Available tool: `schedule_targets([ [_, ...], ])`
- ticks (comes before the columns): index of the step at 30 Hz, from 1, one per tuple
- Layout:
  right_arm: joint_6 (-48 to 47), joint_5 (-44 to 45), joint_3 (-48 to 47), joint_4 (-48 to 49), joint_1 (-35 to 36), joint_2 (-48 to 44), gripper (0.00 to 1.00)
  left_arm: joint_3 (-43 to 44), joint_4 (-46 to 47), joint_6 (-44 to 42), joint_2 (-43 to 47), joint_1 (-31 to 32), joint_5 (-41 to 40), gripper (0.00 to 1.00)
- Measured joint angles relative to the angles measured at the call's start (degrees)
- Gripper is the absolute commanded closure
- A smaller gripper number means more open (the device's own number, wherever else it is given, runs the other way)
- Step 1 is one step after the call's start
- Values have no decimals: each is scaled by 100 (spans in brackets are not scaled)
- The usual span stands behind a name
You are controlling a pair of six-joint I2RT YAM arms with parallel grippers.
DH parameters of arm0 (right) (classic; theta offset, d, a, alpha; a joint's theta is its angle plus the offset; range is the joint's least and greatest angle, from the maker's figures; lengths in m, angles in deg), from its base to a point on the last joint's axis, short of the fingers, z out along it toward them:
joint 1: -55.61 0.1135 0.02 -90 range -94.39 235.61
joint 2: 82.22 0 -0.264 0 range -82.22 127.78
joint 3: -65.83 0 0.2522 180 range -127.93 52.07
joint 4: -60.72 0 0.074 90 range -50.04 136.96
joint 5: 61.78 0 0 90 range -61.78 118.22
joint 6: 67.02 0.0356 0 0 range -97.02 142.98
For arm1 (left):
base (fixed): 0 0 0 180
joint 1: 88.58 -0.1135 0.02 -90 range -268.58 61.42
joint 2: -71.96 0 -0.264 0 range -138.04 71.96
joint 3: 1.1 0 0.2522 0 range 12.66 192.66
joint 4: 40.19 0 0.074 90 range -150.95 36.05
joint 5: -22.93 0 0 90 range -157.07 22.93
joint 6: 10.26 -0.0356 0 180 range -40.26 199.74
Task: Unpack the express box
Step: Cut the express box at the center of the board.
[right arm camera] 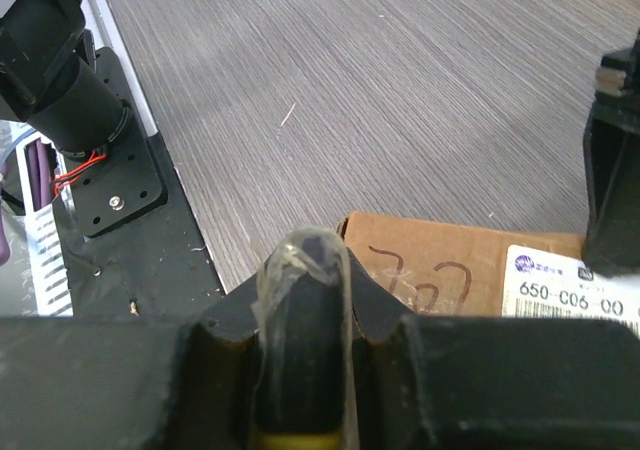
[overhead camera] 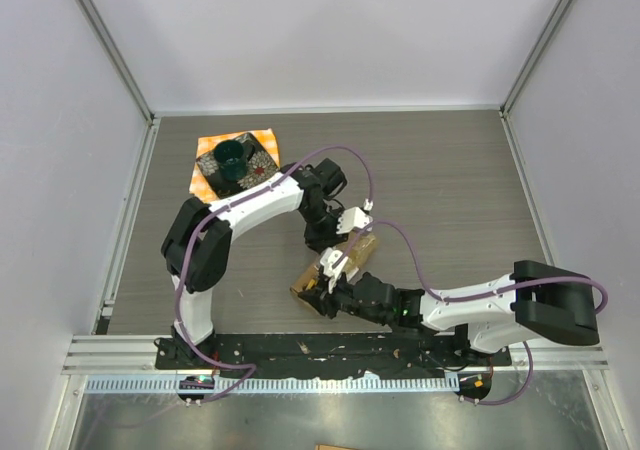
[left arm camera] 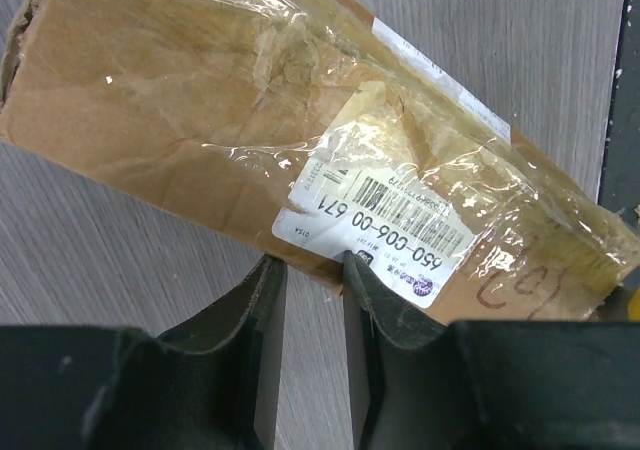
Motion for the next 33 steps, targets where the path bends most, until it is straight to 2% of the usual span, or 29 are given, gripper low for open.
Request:
schedule_targets([
  [2,-7,48,-26,-31,0,-15,99,79,-140,85,-50,-122,66,67],
  [3,-17,76,-28,-55,0,-35,99,127,-245,114,-72,-212,98,58],
  [5,-39,146,-50,-131,0,-57,99,197,-446,181,-101,-446,142,48],
  [6,-48,170,-79,-175,2,-55,99,229,-527,210,-105,-573,151,26],
  [7,-66,186,-105,-221,7,-52,99,254,-590,221,-105,-673,164,11],
  [8,-70,197,-131,-267,9,-50,99,278,-625,223,-105,-791,164,2],
  [13,-96,227,-238,-334,22,55,99,247,-535,496,-24,-1047,214,0],
  [24,-175,127,-437,-11,-4,487,99,-494,828,1860,708,-595,-212,0],
  [33,-192,-144,-461,28,-192,522,99,-1019,1108,2063,1167,-195,-463,0],
])
